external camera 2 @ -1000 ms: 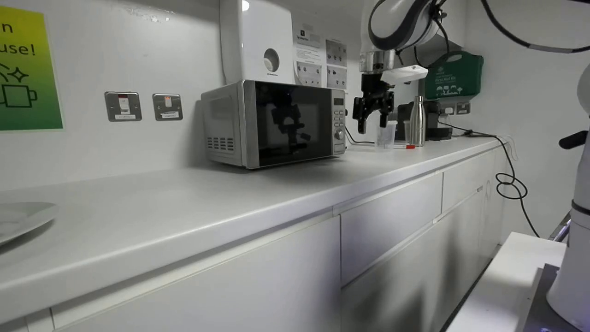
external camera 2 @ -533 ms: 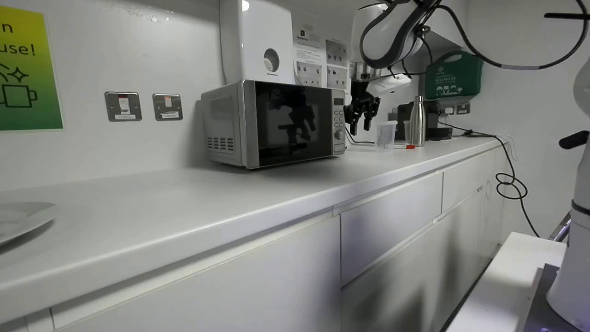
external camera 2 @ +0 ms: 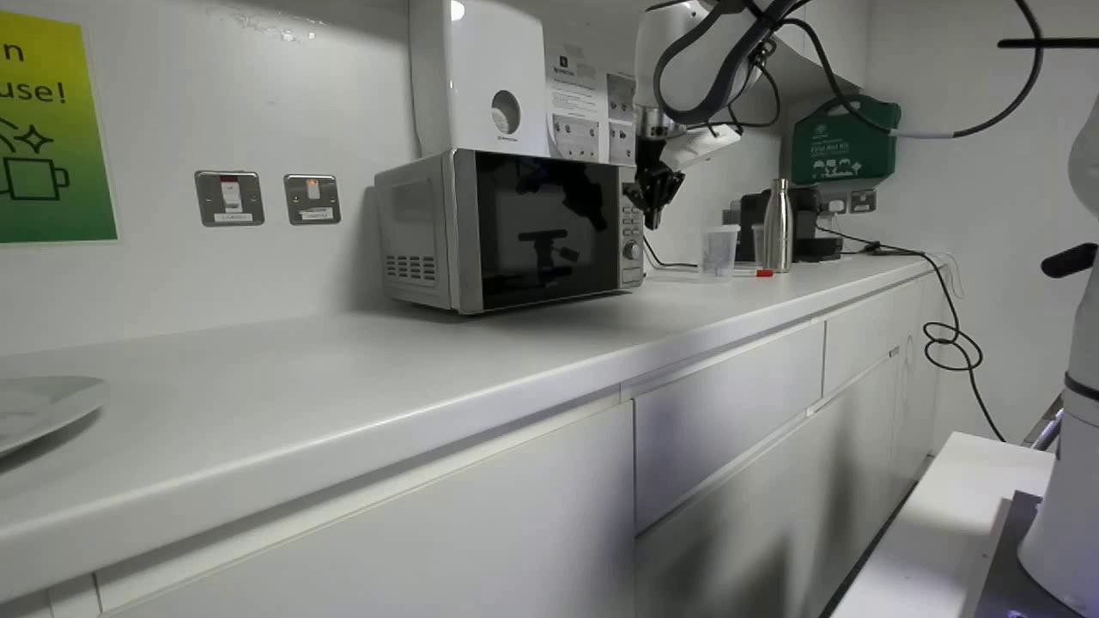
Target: Press one of the buttons on the microwave
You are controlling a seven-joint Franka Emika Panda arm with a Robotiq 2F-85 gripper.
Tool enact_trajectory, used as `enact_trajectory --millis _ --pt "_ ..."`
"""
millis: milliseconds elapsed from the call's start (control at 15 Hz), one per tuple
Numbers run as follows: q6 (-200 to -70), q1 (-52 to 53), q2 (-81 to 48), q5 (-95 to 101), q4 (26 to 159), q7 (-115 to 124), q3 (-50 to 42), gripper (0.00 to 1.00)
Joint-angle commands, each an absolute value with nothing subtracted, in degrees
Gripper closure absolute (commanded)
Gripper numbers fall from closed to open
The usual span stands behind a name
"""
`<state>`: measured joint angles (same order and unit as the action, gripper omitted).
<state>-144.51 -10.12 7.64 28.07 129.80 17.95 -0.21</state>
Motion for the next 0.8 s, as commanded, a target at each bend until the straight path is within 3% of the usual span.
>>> enact_trajectory --millis 0,733 --pt "-144.57 -9.6 3.89 30.34 124.26 20.8 -0.58 1.0" --pt "-144.12 -8.43 -0.49 30.32 117.5 22.5 -2.43 1.0"
